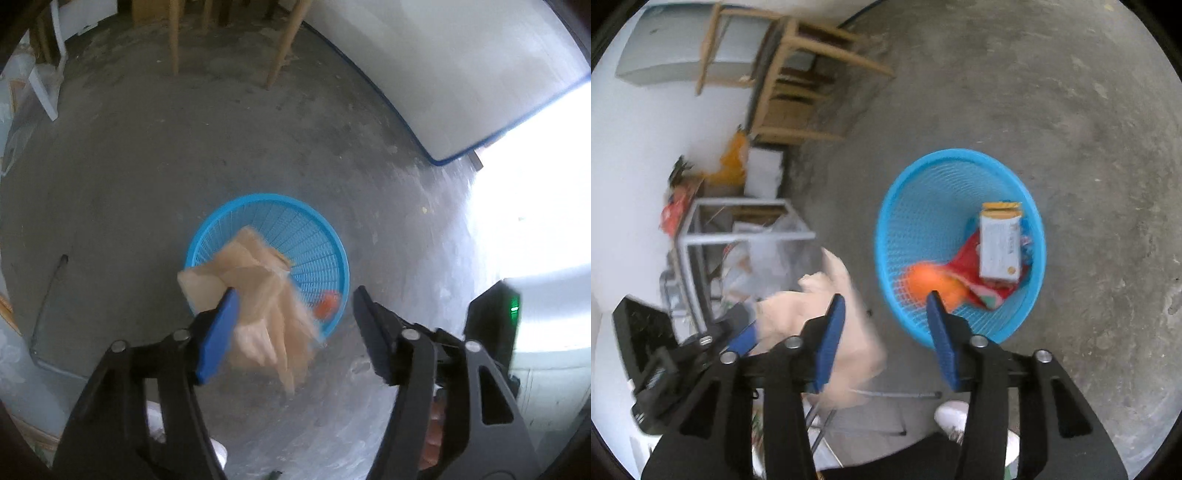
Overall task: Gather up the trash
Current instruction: 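Carry paper and orange peel to the blue wastebasket and open both tools, then move the left tool back to the table and grasp the blue toothpaste box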
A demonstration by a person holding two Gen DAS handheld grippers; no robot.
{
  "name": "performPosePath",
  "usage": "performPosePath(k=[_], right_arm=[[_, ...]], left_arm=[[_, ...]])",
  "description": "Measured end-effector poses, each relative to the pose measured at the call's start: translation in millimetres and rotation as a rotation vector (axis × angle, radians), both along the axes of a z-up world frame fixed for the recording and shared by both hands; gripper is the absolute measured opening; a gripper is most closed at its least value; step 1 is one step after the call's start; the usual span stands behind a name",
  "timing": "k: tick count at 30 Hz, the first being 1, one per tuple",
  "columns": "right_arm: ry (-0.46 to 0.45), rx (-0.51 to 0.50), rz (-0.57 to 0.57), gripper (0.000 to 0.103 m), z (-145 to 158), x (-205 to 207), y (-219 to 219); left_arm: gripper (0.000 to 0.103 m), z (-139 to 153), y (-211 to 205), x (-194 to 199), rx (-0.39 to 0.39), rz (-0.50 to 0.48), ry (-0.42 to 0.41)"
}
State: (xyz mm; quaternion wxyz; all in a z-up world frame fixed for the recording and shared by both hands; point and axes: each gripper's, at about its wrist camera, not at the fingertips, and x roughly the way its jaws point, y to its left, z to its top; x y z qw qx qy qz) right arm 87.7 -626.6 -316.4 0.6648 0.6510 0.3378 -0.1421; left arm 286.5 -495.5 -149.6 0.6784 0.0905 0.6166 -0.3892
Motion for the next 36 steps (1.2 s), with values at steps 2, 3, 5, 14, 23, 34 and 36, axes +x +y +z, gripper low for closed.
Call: performPosePath(k=[2,3,5,14,23,34,36], right_arm=[[-0.017,0.044,-0.025,0.046,-13,-2,-4],[-0.022,0.048,-0.028,0.046,-14,-4,-2],[-0.02,0.041,-0.028,0.047,-16,-6,0],[-0.041,-0.056,0.011,0.052,20,-31,19],[-0.151,-0.182,0.091,0.067,89,-77,68],[-0.37,-0.241,0.366,0.068,186,-32,170],[-0.42,-0.269,0.438,0.068,209,-19,197]], left_arm=[[0.068,6,4,-1,-0.028,0.008,0.007],[0.071,11,6,-3,-0.048,-0.005,0.002],[0.072,23,11,-10,-0.062,-0.031,-0.034],[0.076,112,96,-44,-0.212,-0.121,-0.129],[0.085,214,328,-63,-0.28,0.051,-0.378],[0.088,202,557,-110,-0.297,0.526,-0.454],[0.088,186,571,-120,-0.319,0.55,-0.419]])
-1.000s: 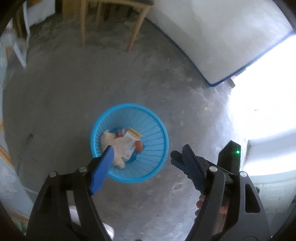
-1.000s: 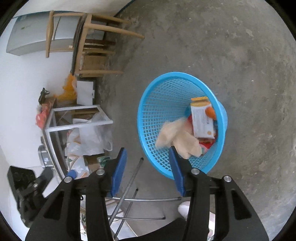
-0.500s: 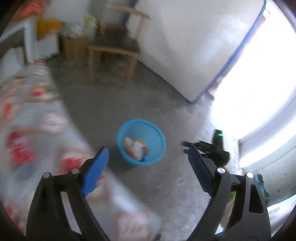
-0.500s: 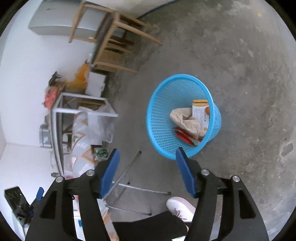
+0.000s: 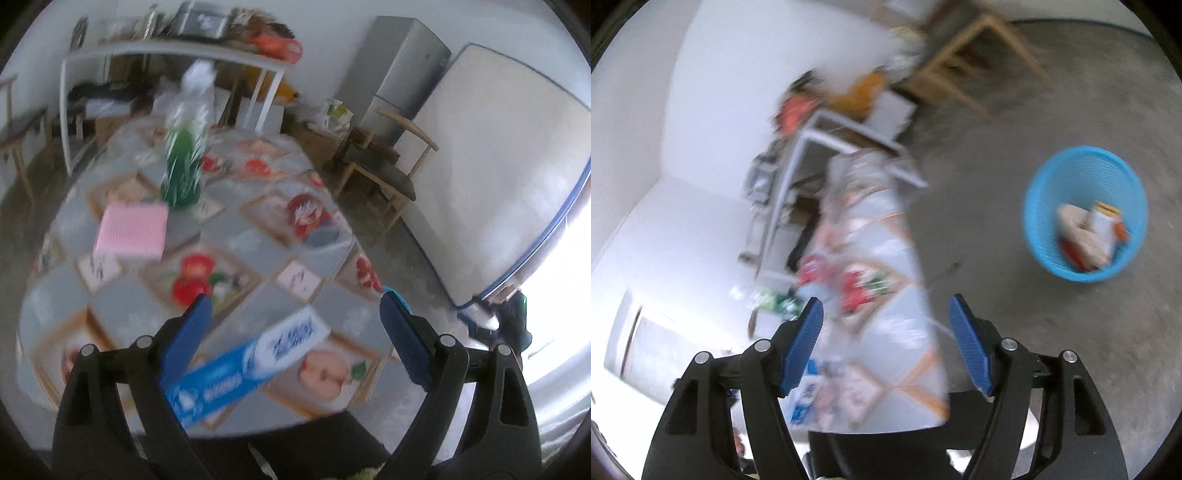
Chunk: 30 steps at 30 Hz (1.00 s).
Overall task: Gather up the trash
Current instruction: 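Move the left tool back to the table and grasp the blue toothpaste box, then lift the toothpaste box with the left tool while the right tool approaches the green bottle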
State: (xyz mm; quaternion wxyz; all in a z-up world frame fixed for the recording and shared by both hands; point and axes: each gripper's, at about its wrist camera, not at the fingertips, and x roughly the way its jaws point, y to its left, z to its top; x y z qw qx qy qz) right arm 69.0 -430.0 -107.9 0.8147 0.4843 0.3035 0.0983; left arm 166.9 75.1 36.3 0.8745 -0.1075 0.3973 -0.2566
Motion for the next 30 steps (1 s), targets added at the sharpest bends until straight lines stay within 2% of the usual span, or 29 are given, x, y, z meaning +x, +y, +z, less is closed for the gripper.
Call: performPosePath(k=[5,7,10,12,14,18,22,25,27,30], right_arm=[[-0.031,-0.052,0.157,0.068,32,32,62],[-0.022,-0.069,0.217,0.068,36,43,89],[-0.002,-0.09,0.299,0.068,38,60,126],[0.001,-0.093,0.365,0.068,39,68,150],[-0.002,-0.095,0.408,0.068,41,74,165],[-0.006,-0.116,0.461,0.068,48,79,190],[0.008,-0.126,0.481,0.068,49,81,199],[0.021,-0.122,0.485,0.068,47,83,203],[0.025,-0.118,0.485,0.068,45,86,203],[0.033,-0.114,0.481,0.069,42,88,202]], left_arm=[[0.088,-36,19,-22,0.041,0.005,0.001],[0.088,-43,13,-25,0.117,-0.003,-0.039],[0.088,-50,-4,-21,0.247,-0.078,-0.131],[0.088,-57,-19,-10,0.328,-0.144,-0.152],[0.088,-64,-32,4,0.416,-0.185,-0.148],[0.088,-88,-54,20,0.532,-0.333,-0.089],[0.088,-110,-62,35,0.613,-0.375,-0.017],[0.075,-118,-59,43,0.611,-0.353,0.054],[0.065,-119,-47,51,0.554,-0.291,0.129],[0.061,-116,-19,64,0.426,-0.137,0.244]])
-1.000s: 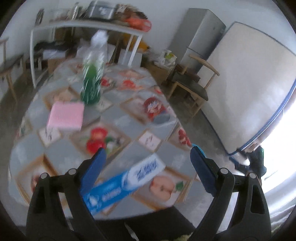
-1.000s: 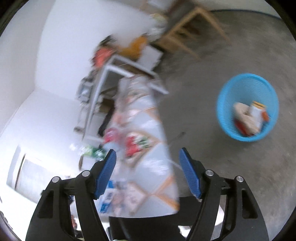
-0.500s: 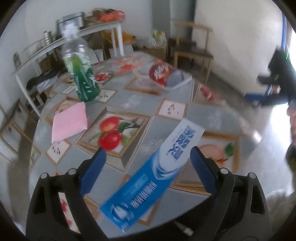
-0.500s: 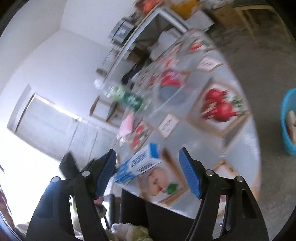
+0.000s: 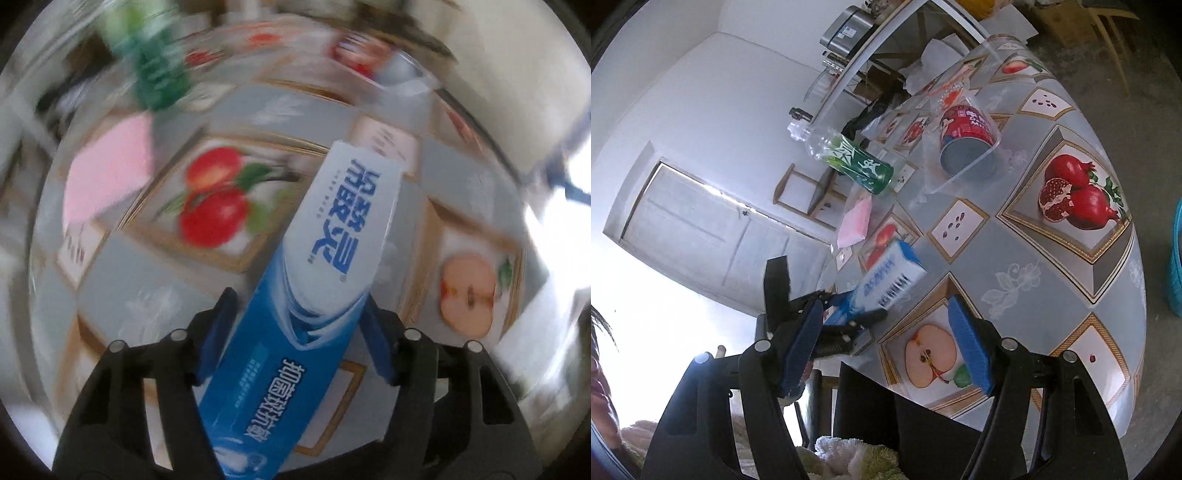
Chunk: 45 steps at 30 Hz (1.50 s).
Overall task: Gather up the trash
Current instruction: 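Lift the toothpaste box with the left tool while the right tool approaches the green bottle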
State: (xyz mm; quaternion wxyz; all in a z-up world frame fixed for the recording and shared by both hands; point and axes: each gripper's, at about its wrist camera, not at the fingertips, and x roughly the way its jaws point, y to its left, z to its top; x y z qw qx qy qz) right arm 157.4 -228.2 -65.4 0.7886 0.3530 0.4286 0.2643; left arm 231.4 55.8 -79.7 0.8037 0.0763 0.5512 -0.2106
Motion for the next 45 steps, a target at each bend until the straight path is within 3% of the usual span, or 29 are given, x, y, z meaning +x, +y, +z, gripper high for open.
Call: performPosePath(k=[4,6,8,13,17,23,29,32,33,38,45], right_arm=[[0.01,0.005,0.001,0.068,-4,3,0],[0.016,0.014,0.002,0.068,-6,4,0],[0.022,0.018,0.003,0.068,-7,4,0],[0.015,0.019,0.004,0.068,-6,3,0],[0.009,0.011,0.004,0.068,-5,1,-2],[-0.002,-0.022,0.01,0.068,-3,-3,0],[-0.035,-0.091,0.045,0.068,8,0,10],[-0.054,-0.124,0.07,0.068,14,5,18],[-0.063,-0.139,0.084,0.068,17,10,23],[-0.09,-0.167,0.13,0.068,33,29,45],[-0.178,-0.252,0.178,0.068,71,62,82]], left_arm=[[0.062,2,48,10,-0.252,0.268,0.144],[0.07,0,64,11,-0.355,0.348,0.218],[0.074,0,71,9,-0.38,0.385,0.247],[0.08,9,64,7,-0.328,0.351,0.201],[0.083,22,39,16,-0.228,0.232,0.131],[0.082,20,14,35,-0.083,0.11,0.091],[0.059,7,5,38,0.022,0.033,0.122],[0.051,7,3,33,0.064,0.014,0.093],[0.046,8,4,32,0.061,0.018,0.091],[0.045,20,23,24,-0.019,0.061,0.062],[0.043,78,67,-14,-0.248,0.159,-0.15]])
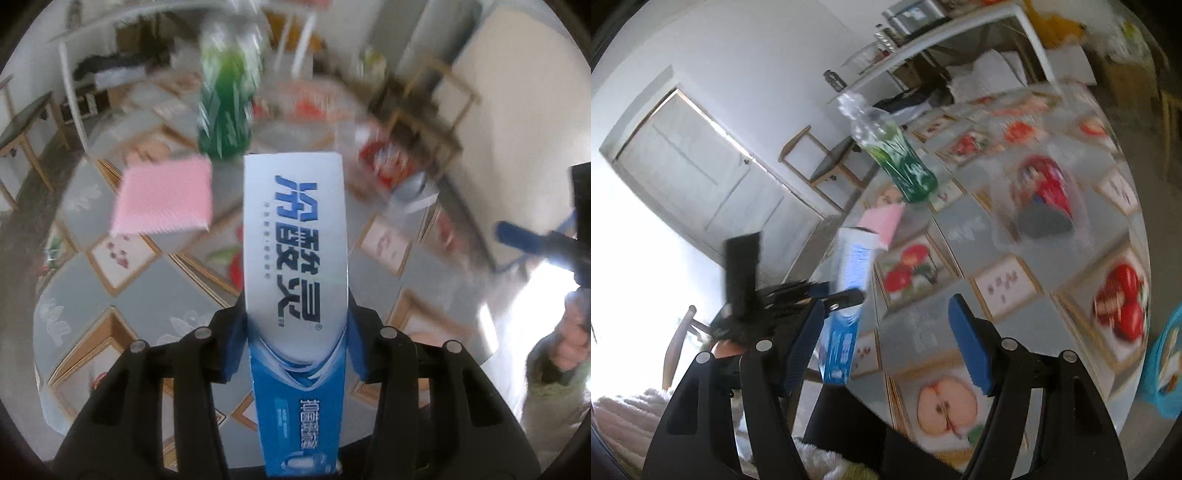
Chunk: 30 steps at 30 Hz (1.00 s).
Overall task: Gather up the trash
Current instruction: 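Lift the toothpaste box with the left tool while the right tool approaches the green bottle, then grasp the green-labelled plastic bottle with the right tool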
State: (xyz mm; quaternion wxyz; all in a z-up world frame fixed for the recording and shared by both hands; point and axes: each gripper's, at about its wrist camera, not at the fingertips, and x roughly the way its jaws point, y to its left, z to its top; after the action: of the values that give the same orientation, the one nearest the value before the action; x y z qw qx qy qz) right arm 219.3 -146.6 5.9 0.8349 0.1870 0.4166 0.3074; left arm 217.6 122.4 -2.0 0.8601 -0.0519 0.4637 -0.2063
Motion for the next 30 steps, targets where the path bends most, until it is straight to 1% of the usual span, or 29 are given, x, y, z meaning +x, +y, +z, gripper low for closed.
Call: performPosePath(k=[2,6,10,14,18,23,26,29,30], right_arm=[[-0.041,-0.039,-0.002,0.068,13,14,13],[-0.125,-0.128,0.003,0.068,38,55,48],[-0.224,-0.248,-0.021,0.068,59,101,86],[-0.307,-0.347,-0.047,0.069,69,138,120],[-0.364,-0.417,-0.062,0.068,75,164,146],[-0.389,-0.469,-0.066,0.068,77,184,168],[-0.401,-0.52,-0.069,0.068,73,193,179],[-0.386,-0.548,-0.074,0.057,67,201,184],[-0.38,-0.551,-0.075,0.054,66,203,185]], left_arm=[[0.043,11,8,-9,-0.052,0.055,-0.048],[0.043,16,24,-24,-0.151,0.145,-0.09],[0.043,19,27,-34,-0.18,0.195,-0.125],[0.043,19,28,-41,-0.178,0.238,-0.17],[0.043,19,31,-42,-0.193,0.249,-0.183],[0.043,15,32,-43,-0.199,0.238,-0.193],[0.043,13,34,-41,-0.219,0.233,-0.181],[0.043,13,34,-42,-0.223,0.232,-0.183],[0.043,13,34,-42,-0.224,0.231,-0.186]])
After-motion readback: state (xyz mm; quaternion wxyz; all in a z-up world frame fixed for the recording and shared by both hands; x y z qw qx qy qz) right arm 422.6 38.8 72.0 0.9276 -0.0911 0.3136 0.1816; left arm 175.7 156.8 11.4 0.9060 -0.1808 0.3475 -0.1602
